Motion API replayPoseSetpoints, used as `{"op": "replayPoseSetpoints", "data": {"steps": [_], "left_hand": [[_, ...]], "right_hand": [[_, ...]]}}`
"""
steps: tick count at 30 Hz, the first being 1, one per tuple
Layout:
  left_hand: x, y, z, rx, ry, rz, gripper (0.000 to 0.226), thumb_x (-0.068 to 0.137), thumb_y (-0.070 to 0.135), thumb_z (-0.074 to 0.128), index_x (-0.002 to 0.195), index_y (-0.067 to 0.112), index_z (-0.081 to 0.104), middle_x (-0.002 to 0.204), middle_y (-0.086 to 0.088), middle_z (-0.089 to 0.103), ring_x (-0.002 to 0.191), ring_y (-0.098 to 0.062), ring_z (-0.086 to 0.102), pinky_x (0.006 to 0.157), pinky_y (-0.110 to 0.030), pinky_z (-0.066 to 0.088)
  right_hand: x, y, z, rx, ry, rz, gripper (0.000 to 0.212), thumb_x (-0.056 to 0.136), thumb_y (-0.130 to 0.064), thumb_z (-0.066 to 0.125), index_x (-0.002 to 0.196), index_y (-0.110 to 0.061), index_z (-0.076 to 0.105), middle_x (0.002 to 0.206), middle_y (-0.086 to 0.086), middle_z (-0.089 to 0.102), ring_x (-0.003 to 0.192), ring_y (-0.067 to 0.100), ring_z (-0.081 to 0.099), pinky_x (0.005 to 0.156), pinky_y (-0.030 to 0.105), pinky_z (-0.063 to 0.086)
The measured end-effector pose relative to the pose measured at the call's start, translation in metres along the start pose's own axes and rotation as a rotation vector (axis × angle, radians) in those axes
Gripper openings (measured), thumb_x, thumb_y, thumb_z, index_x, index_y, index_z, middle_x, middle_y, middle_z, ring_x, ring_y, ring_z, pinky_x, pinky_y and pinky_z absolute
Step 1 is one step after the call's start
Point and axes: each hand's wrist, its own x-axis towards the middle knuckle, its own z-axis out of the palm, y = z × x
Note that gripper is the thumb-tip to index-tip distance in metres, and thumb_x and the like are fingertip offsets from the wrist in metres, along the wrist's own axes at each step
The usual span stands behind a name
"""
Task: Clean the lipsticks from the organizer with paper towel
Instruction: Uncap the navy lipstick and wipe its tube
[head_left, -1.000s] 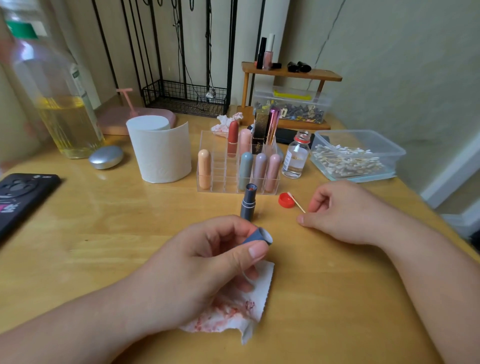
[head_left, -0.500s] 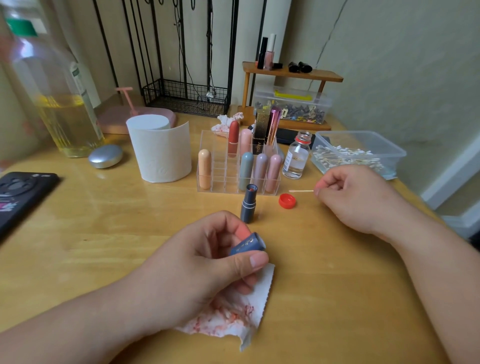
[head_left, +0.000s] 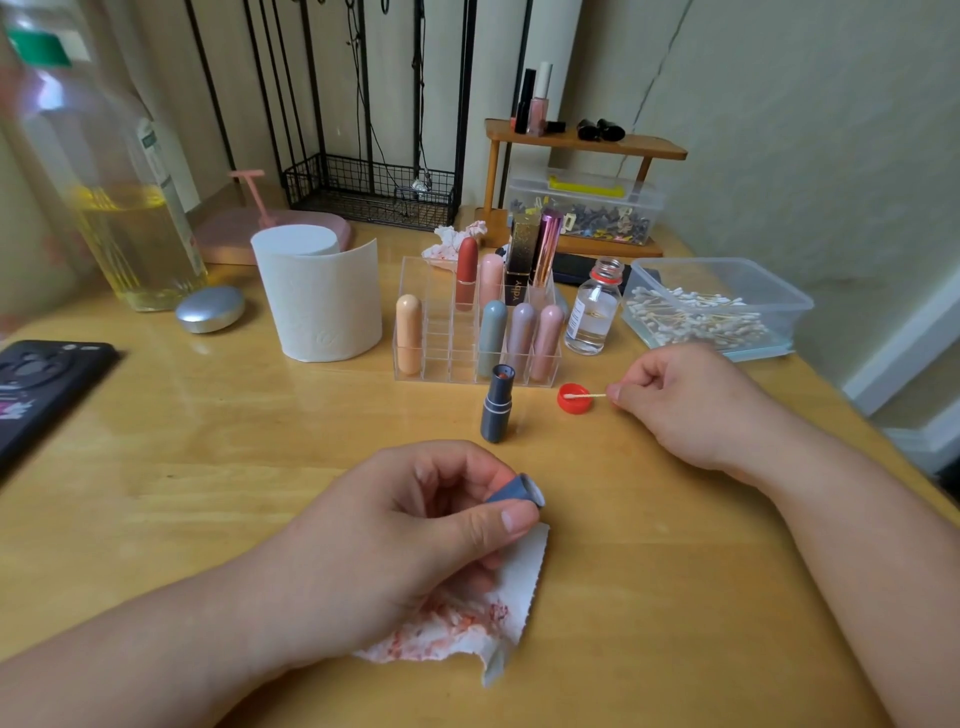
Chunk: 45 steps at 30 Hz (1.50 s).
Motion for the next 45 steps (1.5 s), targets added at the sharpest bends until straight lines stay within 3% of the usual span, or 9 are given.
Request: {"op": "replayPoseSetpoints", "data": {"steps": [4, 12, 18, 25, 30, 34, 37, 41, 45], "left_hand": [[0.000, 0.001, 0.000, -0.007, 0.014, -0.001, 0.019, 0.082, 0.033, 0.077, 0.090, 0.015, 0.074, 0.072, -0.005, 0.064, 0.065, -0.020, 0.063, 0.069, -0.037, 0.059], [-0.002, 0.003, 0.001, -0.013, 0.011, 0.000, 0.018, 0.078, 0.027, 0.073, 0.087, 0.012, 0.073, 0.069, -0.004, 0.063, 0.063, -0.018, 0.062, 0.062, -0.028, 0.056], [0.000, 0.001, -0.001, -0.003, 0.013, 0.008, 0.018, 0.083, 0.027, 0.076, 0.091, 0.011, 0.073, 0.072, -0.003, 0.064, 0.067, -0.019, 0.061, 0.070, -0.039, 0.057], [0.000, 0.001, -0.001, -0.009, 0.018, 0.017, 0.015, 0.080, 0.021, 0.079, 0.089, 0.012, 0.072, 0.070, -0.007, 0.064, 0.063, -0.021, 0.062, 0.061, -0.029, 0.058], [0.000, 0.001, -0.002, 0.005, 0.027, 0.015, 0.021, 0.080, 0.029, 0.080, 0.092, 0.014, 0.072, 0.072, -0.008, 0.064, 0.064, -0.023, 0.063, 0.059, -0.030, 0.057], [0.000, -0.001, -0.003, 0.012, 0.031, 0.002, 0.022, 0.077, 0.037, 0.074, 0.090, 0.019, 0.071, 0.073, -0.010, 0.065, 0.064, -0.025, 0.064, 0.059, -0.033, 0.056], [0.002, -0.002, -0.004, -0.003, 0.041, 0.011, 0.028, 0.080, 0.042, 0.071, 0.092, 0.017, 0.071, 0.079, -0.017, 0.064, 0.066, -0.027, 0.064, 0.067, -0.042, 0.054], [0.004, -0.007, -0.005, -0.039, 0.049, 0.050, 0.037, 0.079, 0.045, 0.073, 0.098, 0.014, 0.070, 0.092, -0.029, 0.061, 0.070, -0.029, 0.060, 0.070, -0.048, 0.050], [0.008, -0.010, -0.010, -0.136, 0.052, 0.071, 0.026, 0.073, 0.022, 0.081, 0.096, 0.012, 0.074, 0.082, -0.012, 0.063, 0.067, -0.020, 0.058, 0.060, -0.031, 0.053]], "right_hand": [[0.000, 0.000, 0.001, 0.061, -0.007, -0.021, 0.020, 0.089, -0.029, 0.072, 0.074, -0.016, 0.072, 0.066, 0.003, 0.065, 0.058, 0.016, 0.055, 0.056, 0.029, 0.045], [-0.003, -0.001, 0.008, 0.190, -0.070, -0.047, 0.015, 0.084, -0.023, 0.076, 0.072, -0.015, 0.072, 0.060, -0.001, 0.060, 0.053, 0.012, 0.049, 0.053, 0.026, 0.039], [-0.001, 0.000, 0.009, 0.173, 0.002, -0.085, 0.013, 0.083, -0.019, 0.076, 0.071, -0.019, 0.071, 0.062, -0.004, 0.059, 0.055, 0.011, 0.050, 0.055, 0.026, 0.038], [0.000, 0.001, 0.011, 0.187, 0.024, -0.085, 0.010, 0.084, -0.018, 0.076, 0.075, -0.018, 0.071, 0.066, -0.002, 0.061, 0.058, 0.012, 0.052, 0.058, 0.027, 0.040], [-0.001, -0.003, 0.009, 0.109, 0.003, -0.028, 0.021, 0.089, -0.031, 0.071, 0.076, -0.015, 0.072, 0.072, 0.001, 0.068, 0.064, 0.016, 0.059, 0.059, 0.027, 0.043], [-0.004, -0.008, 0.008, 0.025, -0.017, 0.003, 0.031, 0.093, -0.035, 0.065, 0.072, -0.013, 0.072, 0.055, -0.004, 0.053, 0.053, 0.012, 0.047, 0.051, 0.025, 0.034], [-0.005, -0.008, 0.008, 0.005, -0.026, -0.002, 0.033, 0.093, -0.036, 0.065, 0.076, -0.008, 0.071, 0.056, -0.001, 0.051, 0.051, 0.013, 0.044, 0.050, 0.025, 0.034], [-0.007, -0.006, 0.006, 0.127, -0.018, -0.007, 0.022, 0.088, -0.033, 0.072, 0.076, -0.015, 0.073, 0.065, -0.004, 0.067, 0.058, 0.011, 0.059, 0.056, 0.026, 0.043], [-0.007, -0.004, -0.002, 0.383, -0.003, -0.013, 0.013, 0.088, -0.014, 0.072, 0.075, -0.014, 0.069, 0.042, -0.012, 0.049, 0.037, 0.002, 0.041, 0.048, 0.025, 0.031]]}}
